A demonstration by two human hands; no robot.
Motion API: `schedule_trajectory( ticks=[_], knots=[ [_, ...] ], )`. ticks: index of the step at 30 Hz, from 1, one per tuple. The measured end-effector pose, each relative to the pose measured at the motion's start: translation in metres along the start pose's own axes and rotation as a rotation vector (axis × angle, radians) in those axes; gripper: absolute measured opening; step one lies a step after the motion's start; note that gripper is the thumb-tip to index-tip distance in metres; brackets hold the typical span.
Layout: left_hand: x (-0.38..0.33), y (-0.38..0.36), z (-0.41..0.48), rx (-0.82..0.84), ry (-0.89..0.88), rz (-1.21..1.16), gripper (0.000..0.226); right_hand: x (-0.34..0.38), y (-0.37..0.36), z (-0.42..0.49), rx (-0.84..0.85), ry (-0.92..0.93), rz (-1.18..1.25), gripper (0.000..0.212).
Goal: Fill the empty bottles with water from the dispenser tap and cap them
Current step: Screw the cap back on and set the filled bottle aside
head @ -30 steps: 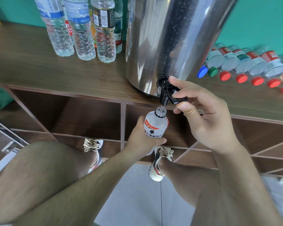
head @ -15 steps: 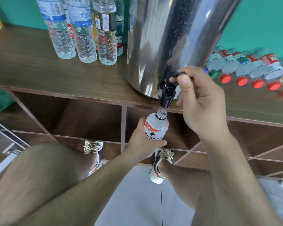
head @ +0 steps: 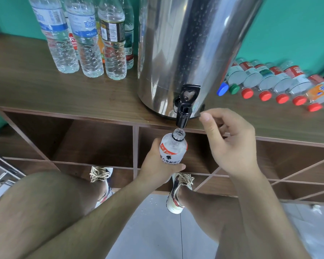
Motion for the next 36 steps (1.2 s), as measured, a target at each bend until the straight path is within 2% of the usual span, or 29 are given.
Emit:
schedule_trajectory(
  ticks=[4,8,11,13,16,20,24,27,31,34,36],
  knots=[
    [0.003,0.001,0.002,0.006,0.009,-0.018,0.075,-0.058,0.021,0.005,-0.116,-0.250,-0.192,0.016],
    [-0.002,-0.001,0.004,0.008,0.007,-0.008,0.076,-0.100,0.023,0.005,-0.022,-0.470,-0.349,0.053],
    [-0.001,-0.003,0.004,0.022,0.006,-0.011,0.078,-0.114,0.019,0.007,0.047,-0.531,-0.344,0.063],
    [0.000,-0.004,0.004,0.025,0.008,-0.014,0.078,-0.117,0.015,0.010,0.079,-0.526,-0.378,0.060],
    [0.001,-0.003,0.003,0.019,0.015,-0.015,0.078,-0.118,0.011,0.013,0.085,-0.513,-0.404,0.041],
    [0.000,-0.002,0.002,0.011,0.015,-0.011,0.078,-0.103,0.007,0.012,0.114,-0.467,-0.265,0.019],
    [-0.001,-0.006,0.000,0.032,0.008,0.015,0.079,-0.056,-0.019,0.003,0.373,-0.238,-0.073,0.026],
    [-0.001,-0.008,0.001,0.040,0.002,0.056,0.081,-0.039,-0.036,-0.003,0.534,-0.177,-0.032,0.030],
    [-0.002,-0.008,0.002,0.050,-0.009,0.114,0.081,-0.032,-0.036,-0.001,0.567,-0.141,-0.080,0.033],
    [0.001,-0.006,0.005,0.048,-0.005,0.141,0.080,-0.035,-0.031,-0.001,0.532,-0.234,0.014,0.042],
    [0.002,-0.008,0.006,0.057,0.000,0.195,0.080,-0.037,-0.028,0.000,0.529,-0.260,-0.005,0.038]
  ],
)
Point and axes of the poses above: each hand's wrist, its own z-axis towards the middle knuckle, its own y-axis out of the back of the hand, x = y × z, the point moved 9 cm from there along z, towards the middle knuckle, and after that the axes turned 7 degrees about x, right-handed, at the moved point
